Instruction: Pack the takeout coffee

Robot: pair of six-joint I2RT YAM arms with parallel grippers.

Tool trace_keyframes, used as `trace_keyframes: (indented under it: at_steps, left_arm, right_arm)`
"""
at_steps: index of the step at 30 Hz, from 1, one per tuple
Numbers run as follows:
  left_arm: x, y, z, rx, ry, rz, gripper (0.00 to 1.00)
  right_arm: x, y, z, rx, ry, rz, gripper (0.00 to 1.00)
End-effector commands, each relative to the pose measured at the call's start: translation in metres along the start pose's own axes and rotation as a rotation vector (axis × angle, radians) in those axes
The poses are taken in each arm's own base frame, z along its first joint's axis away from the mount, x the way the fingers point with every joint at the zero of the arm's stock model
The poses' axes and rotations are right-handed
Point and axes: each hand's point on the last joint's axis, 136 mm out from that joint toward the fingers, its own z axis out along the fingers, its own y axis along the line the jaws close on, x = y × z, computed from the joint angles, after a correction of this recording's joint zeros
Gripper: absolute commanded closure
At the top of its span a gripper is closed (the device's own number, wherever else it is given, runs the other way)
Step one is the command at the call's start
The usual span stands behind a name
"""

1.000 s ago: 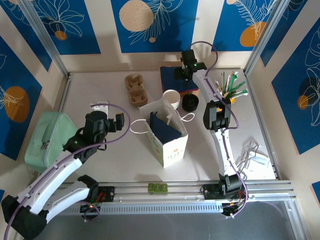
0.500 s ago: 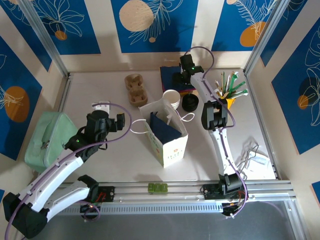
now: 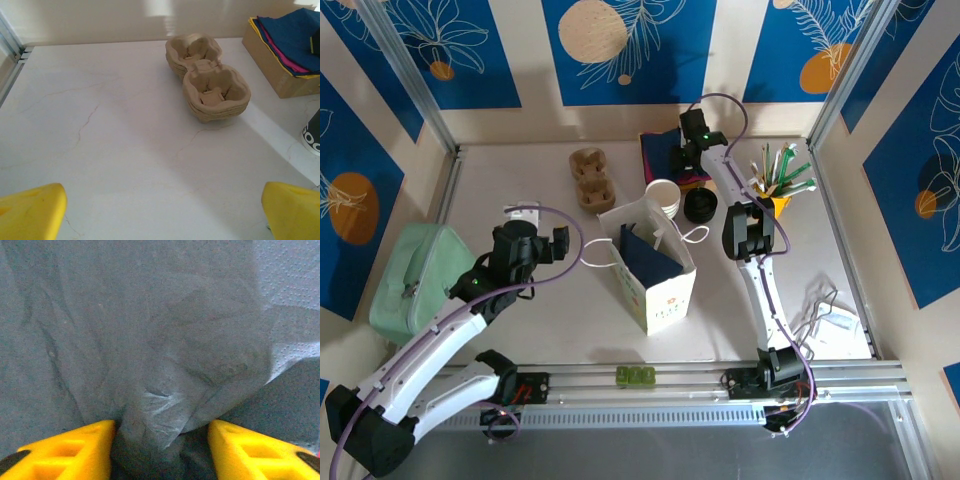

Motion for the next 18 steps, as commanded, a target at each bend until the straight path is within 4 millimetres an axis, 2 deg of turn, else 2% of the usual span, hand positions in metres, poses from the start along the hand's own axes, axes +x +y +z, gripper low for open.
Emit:
trace_keyframes:
  at_steps: [1, 9, 18]
  left_arm:
    - [-0.020, 0.005, -0.006, -0.016, -0.048, -0.016, 0.01]
    - [-0.020, 0.006, -0.008, -0.019, -0.045, -0.018, 0.01]
    - [-0.020, 0.007, -0.010, -0.017, -0.045, -0.021, 0.01]
  right_arm:
    - [-0.006, 0.013, -0.015, -0.067, -0.002, 0.007, 0.57]
    - [-0.024, 0.014, -0.034, -0.090, -0.045, 0.022, 0.65]
    - [-0.036, 0.014, -0.056, -0.100, -0.074, 0.037, 0.86]
